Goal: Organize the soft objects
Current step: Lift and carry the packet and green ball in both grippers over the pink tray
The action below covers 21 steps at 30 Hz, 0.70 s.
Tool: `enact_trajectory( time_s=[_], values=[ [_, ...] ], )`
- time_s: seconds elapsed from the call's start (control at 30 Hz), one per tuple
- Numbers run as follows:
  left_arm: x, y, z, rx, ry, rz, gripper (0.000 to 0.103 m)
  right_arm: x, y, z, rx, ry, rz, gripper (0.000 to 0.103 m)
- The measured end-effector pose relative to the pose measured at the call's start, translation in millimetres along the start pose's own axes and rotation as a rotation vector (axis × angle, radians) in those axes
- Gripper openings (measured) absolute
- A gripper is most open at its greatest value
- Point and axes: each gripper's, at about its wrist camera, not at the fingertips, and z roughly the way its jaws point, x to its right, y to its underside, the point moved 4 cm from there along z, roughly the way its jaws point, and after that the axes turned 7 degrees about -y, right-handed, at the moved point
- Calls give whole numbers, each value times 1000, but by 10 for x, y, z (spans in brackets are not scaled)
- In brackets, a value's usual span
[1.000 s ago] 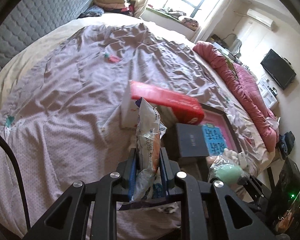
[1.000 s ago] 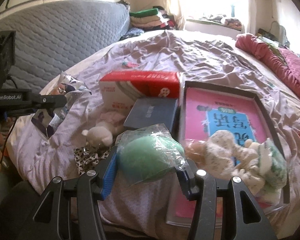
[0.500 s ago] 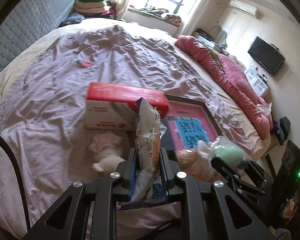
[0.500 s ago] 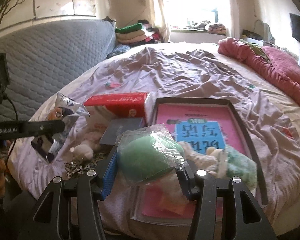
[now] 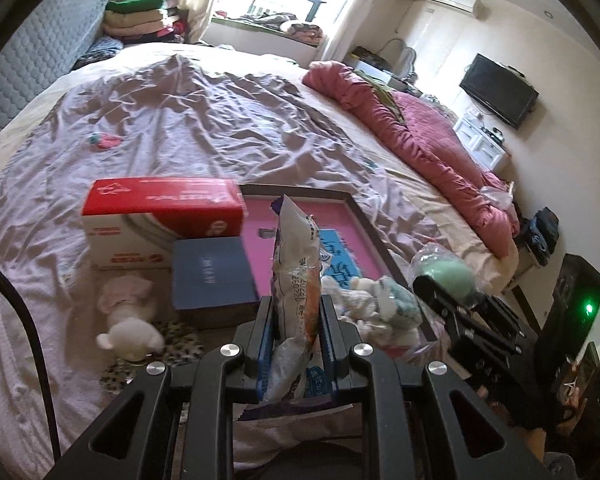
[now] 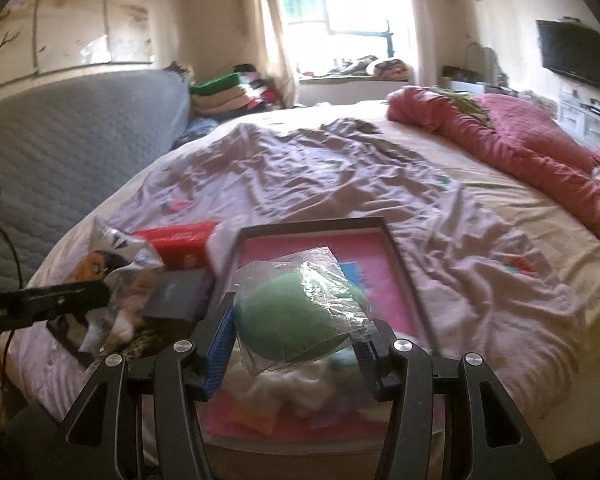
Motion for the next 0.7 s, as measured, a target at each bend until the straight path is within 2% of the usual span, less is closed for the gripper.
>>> enact_trajectory(
  time_s=[0.33, 0.7],
  values=[
    [478, 166, 227, -52, 61, 84, 21, 403, -2, -138, 20, 67, 71, 55],
    [647, 315, 624, -131, 67, 106, 21, 674, 57, -216, 38, 121, 115, 55]
  ],
)
